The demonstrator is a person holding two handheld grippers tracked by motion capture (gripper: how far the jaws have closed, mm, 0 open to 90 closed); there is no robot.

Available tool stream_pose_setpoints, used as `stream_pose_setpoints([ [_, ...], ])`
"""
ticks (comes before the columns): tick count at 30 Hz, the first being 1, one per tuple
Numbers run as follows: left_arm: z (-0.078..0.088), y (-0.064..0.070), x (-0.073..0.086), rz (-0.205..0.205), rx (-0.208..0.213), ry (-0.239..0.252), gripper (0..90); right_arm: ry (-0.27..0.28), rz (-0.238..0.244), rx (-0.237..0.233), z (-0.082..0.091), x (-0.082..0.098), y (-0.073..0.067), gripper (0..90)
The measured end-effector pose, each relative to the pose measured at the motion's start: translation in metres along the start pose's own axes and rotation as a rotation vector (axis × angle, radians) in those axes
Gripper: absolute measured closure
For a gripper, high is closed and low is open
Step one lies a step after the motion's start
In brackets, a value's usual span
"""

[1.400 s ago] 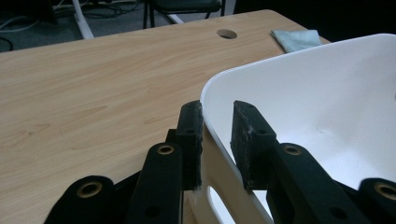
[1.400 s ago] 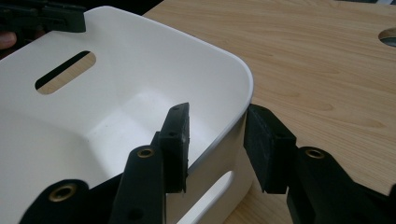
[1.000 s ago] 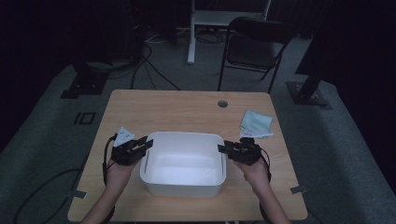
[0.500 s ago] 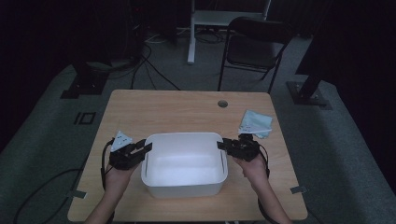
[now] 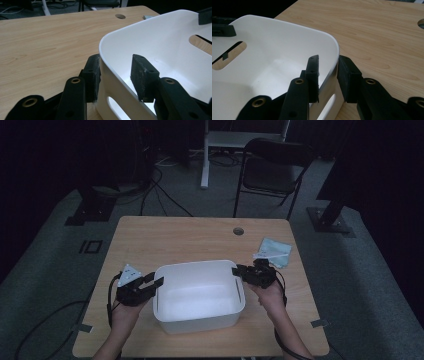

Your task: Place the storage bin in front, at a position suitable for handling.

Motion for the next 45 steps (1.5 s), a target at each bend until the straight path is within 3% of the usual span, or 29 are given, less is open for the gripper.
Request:
stream_pose_setpoints([
  [2,0.000,0.000,0.001,0.001,-0.003,-0.004,57.5,0.000,0.003,-0.003,-0.001,-0.001,0.001,71.7],
  [4,-0.001,-0.003,0.001,0.021,-0.011,0.001,49.9,0.003,-0.001,-0.005,0.000,-0.003,0.002,69.3],
  [6,-0.002,-0.004,0.002,0.034,0.008,0.005,49.2,0.002,-0.009,-0.017,0.002,-0.004,0.002,61.1],
  [11,-0.007,-0.008,0.000,0.047,0.042,0.015,43.4,0.040,-0.036,-0.012,0.013,-0.006,-0.001,52.7],
  [17,-0.014,-0.011,-0.004,0.015,0.067,0.019,42.6,0.033,-0.024,0.000,0.022,0.003,-0.009,47.9],
  [19,-0.016,-0.012,-0.005,0.012,0.075,0.023,42.6,0.018,-0.050,-0.027,0.023,0.007,-0.012,47.8],
  [21,-0.018,-0.013,-0.005,0.004,0.073,0.011,42.7,0.031,-0.057,-0.022,0.025,0.010,-0.014,50.2],
  [27,-0.024,-0.015,-0.008,0.010,0.081,-0.004,46.0,0.013,-0.005,0.013,0.025,0.020,-0.023,57.5],
  [33,-0.025,-0.013,-0.009,-0.018,0.072,-0.012,57.9,0.004,0.000,0.047,0.024,0.022,-0.022,68.7],
  [39,-0.024,-0.011,-0.009,-0.023,0.063,-0.019,69.1,0.004,-0.003,0.055,0.024,0.019,-0.020,71.6],
  [45,-0.021,-0.010,-0.008,-0.025,0.049,-0.018,70.6,0.010,-0.002,0.065,0.021,0.016,-0.018,73.2],
])
Point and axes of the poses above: each handheld gripper's, and its own axes: z roughly backward along the jaws, x roughly out of its underside, y roughly to its right, the point moved 9 cm from there along -z, roughly forward along the jaws, and after that the axes turned 2 degrees about -x, right-handed, at the moved point
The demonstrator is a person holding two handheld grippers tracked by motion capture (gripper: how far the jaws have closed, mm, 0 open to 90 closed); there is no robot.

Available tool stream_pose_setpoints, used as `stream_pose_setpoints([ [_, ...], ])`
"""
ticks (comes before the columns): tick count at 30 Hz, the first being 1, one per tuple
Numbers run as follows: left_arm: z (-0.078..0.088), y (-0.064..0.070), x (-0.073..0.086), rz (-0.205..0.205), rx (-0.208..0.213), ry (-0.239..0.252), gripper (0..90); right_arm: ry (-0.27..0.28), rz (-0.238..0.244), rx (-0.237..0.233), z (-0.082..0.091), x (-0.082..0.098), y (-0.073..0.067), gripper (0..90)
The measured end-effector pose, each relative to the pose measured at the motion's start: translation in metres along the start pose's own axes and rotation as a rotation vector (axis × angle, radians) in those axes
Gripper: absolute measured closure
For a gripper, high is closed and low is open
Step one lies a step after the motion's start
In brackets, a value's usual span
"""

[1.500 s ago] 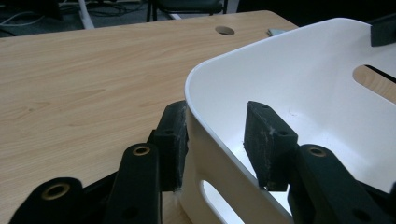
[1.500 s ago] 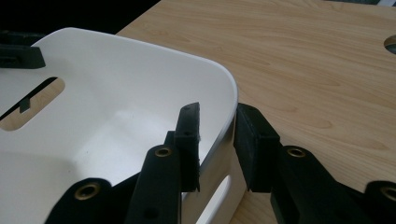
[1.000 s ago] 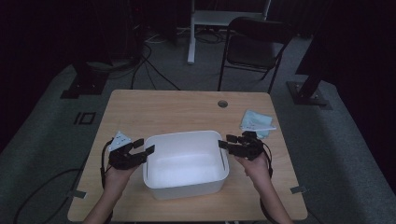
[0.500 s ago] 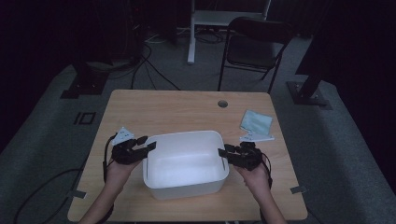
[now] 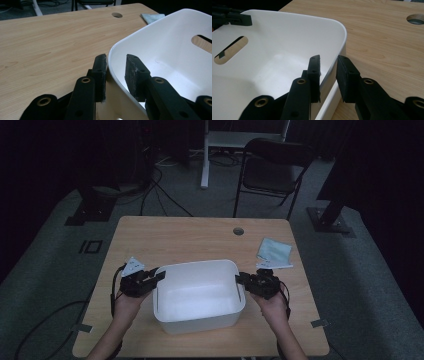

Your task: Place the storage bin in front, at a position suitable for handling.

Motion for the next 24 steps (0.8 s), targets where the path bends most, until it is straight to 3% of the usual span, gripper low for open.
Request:
stream_pose_setpoints([
  [8,0.005,0.005,0.003,-0.033,-0.028,-0.005,70.1,0.002,-0.007,-0.007,-0.006,-0.006,0.006,76.1],
  [14,0.010,0.009,0.006,-0.016,-0.018,0.002,69.0,0.001,-0.012,-0.008,-0.010,-0.010,0.010,78.1],
  [18,0.012,0.012,0.007,-0.025,-0.016,0.000,66.9,-0.003,-0.004,0.002,-0.013,-0.013,0.012,79.3],
  [24,0.010,0.018,0.010,-0.025,0.012,-0.011,58.7,-0.009,-0.015,0.008,-0.020,-0.021,0.020,82.0],
])
Point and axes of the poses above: each handheld gripper's, and its own axes: z roughly backward along the jaws, x roughly out of its underside, y roughly to its right, the point moved 9 cm from there along -z, roughly forward along the jaws, and after that the axes turned 2 degrees about -x, right-handed, at the moved point
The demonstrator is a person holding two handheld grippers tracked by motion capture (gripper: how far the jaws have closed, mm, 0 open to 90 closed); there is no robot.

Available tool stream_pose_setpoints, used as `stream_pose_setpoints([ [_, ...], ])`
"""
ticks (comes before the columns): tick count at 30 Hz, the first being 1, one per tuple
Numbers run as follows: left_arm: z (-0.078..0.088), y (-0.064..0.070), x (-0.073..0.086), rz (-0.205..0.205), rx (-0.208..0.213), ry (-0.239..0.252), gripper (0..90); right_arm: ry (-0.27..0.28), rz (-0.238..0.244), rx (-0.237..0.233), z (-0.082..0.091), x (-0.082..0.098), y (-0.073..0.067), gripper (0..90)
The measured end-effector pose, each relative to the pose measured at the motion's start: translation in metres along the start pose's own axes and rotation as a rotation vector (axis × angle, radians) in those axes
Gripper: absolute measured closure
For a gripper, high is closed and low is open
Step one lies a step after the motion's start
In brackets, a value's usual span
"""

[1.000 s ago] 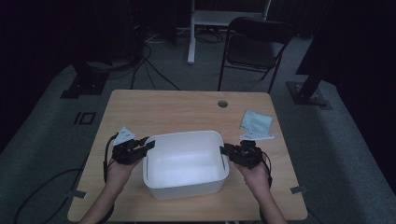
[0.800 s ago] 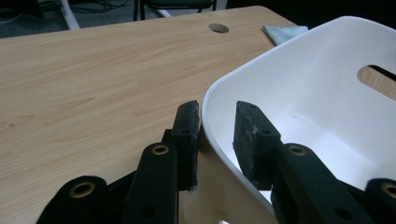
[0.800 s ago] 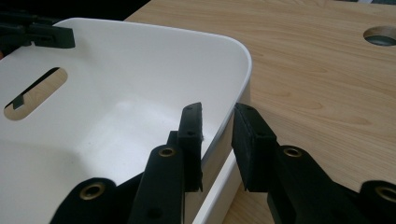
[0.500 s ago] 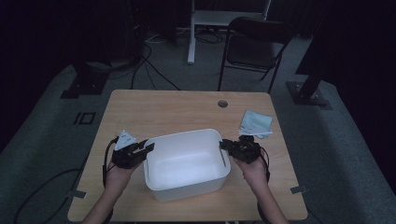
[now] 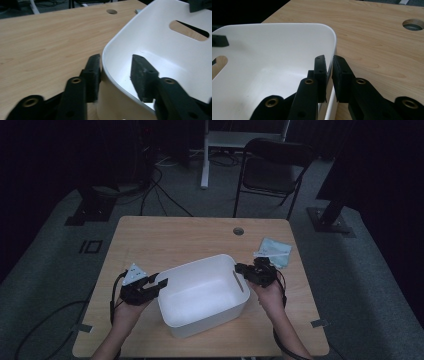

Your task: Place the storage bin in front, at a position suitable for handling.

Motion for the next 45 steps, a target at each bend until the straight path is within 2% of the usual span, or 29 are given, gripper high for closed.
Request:
stream_pose_setpoints([
  [4,-0.002,0.002,0.001,0.002,0.013,-0.005,52.1,0.002,-0.001,-0.006,-0.002,-0.003,0.001,80.3],
  [5,-0.002,0.001,0.000,0.010,0.010,-0.006,49.2,0.010,0.001,-0.016,0.000,-0.003,0.000,75.7],
  [6,-0.002,0.001,0.000,0.010,0.010,-0.006,49.1,0.010,0.001,-0.016,0.000,-0.003,0.000,75.7],
  [7,-0.003,-0.001,-0.001,0.020,0.009,-0.002,46.4,0.026,0.006,-0.036,0.005,-0.005,-0.004,70.0],
  [10,-0.003,-0.001,-0.002,0.014,0.009,0.003,46.5,0.048,0.010,-0.052,0.012,-0.006,-0.008,63.7],
  [12,-0.002,-0.002,-0.003,-0.006,-0.010,0.004,47.0,0.035,0.006,-0.059,0.016,-0.003,-0.011,60.5],
  [13,-0.003,-0.002,-0.003,-0.007,-0.011,0.004,47.1,0.043,0.002,-0.054,0.018,-0.002,-0.011,55.7],
  [15,-0.003,-0.002,-0.003,-0.010,-0.014,0.002,47.7,0.042,0.021,-0.045,0.021,0.000,-0.013,52.1],
  [19,-0.005,-0.004,-0.002,-0.004,-0.011,-0.003,50.9,0.021,0.056,-0.026,0.021,0.006,-0.015,51.2],
  [23,-0.005,-0.002,-0.002,-0.010,-0.009,0.002,59.2,-0.013,0.091,0.025,0.017,0.016,-0.015,63.0],
  [27,-0.004,0.000,-0.002,-0.027,-0.018,-0.004,63.0,-0.034,0.077,0.054,0.011,0.019,-0.010,75.4],
  [29,-0.004,0.001,-0.002,-0.036,-0.023,-0.006,63.0,-0.034,0.063,0.053,0.010,0.019,-0.009,77.5],
  [33,-0.003,0.001,-0.001,-0.028,-0.043,-0.010,62.9,-0.039,0.063,0.070,0.007,0.016,-0.008,79.6],
  [41,-0.002,0.003,0.000,-0.021,-0.091,-0.035,62.6,-0.033,0.044,0.073,0.001,0.010,-0.004,82.6],
  [45,-0.001,0.006,0.002,-0.014,-0.094,-0.050,61.0,-0.037,0.048,0.080,-0.003,0.006,-0.001,83.7],
])
Point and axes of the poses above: each handheld gripper's, and its own axes: z roughly backward along the jaws, x roughly out of its underside, y roughly to its right, the point moved 9 cm from there along -z, roughly forward along the jaws, and after that the axes turned 2 degrees about -x, right-handed, at the moved point
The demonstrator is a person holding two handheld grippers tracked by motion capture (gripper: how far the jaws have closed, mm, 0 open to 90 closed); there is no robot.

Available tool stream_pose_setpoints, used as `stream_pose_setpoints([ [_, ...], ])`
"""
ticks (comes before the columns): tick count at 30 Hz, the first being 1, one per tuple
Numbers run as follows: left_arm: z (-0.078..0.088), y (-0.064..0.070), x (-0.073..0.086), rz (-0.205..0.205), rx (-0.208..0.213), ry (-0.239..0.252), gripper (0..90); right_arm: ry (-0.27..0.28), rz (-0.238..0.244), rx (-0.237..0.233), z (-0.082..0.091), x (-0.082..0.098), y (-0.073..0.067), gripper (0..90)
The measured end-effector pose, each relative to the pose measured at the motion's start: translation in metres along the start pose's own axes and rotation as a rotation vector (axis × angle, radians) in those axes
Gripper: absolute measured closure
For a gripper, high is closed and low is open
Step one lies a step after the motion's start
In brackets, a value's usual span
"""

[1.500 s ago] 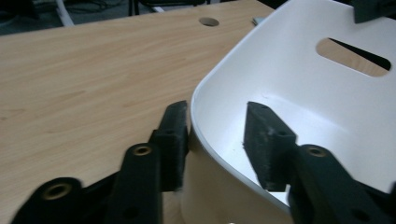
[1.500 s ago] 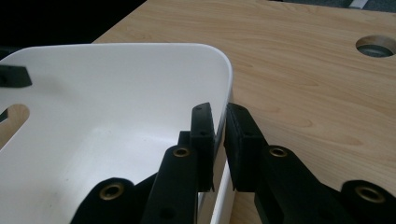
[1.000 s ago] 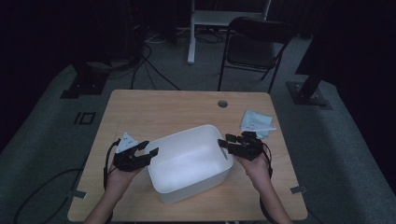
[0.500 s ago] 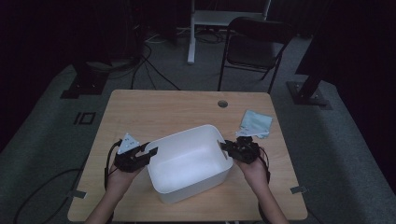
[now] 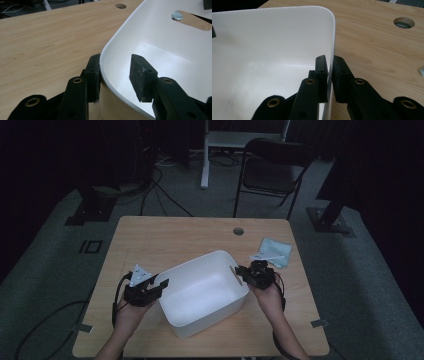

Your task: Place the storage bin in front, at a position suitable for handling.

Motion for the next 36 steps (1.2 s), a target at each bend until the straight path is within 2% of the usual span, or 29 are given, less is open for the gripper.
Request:
stream_pose_setpoints([
  [4,0.001,0.001,0.000,-0.005,-0.016,-0.007,61.2,0.002,-0.004,-0.002,-0.002,-0.002,0.001,84.1],
  [7,0.002,-0.002,0.000,0.021,-0.024,0.010,66.7,0.007,-0.006,-0.007,-0.001,-0.001,0.001,84.0],
  [10,0.001,-0.003,-0.001,0.022,-0.047,0.016,70.6,0.015,-0.009,-0.015,0.000,0.000,0.000,83.6],
  [16,-0.001,-0.005,-0.003,0.035,-0.064,0.027,77.3,0.029,-0.022,-0.055,0.003,0.003,-0.001,80.6],
  [17,-0.001,-0.005,-0.003,0.030,-0.062,0.025,78.8,0.036,-0.032,-0.077,0.006,0.005,-0.002,79.5],
  [19,-0.002,-0.006,-0.004,0.024,-0.056,0.022,78.9,0.037,-0.038,-0.090,0.008,0.007,-0.003,78.8],
  [31,-0.010,-0.018,-0.010,-0.007,-0.010,0.024,78.9,0.028,-0.045,-0.088,0.013,0.012,-0.011,76.7],
  [36,-0.015,-0.023,-0.013,-0.014,0.008,0.022,79.0,0.026,-0.064,-0.100,0.013,0.012,-0.013,74.5],
])
Point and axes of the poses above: each handheld gripper's, and its own axes: z roughly backward along the jaws, x roughly out of its underside, y roughly to its right, the point moved 9 cm from there along -z, roughly forward along the jaws, and after that the axes turned 2 degrees about -x, right-handed, at the moved point
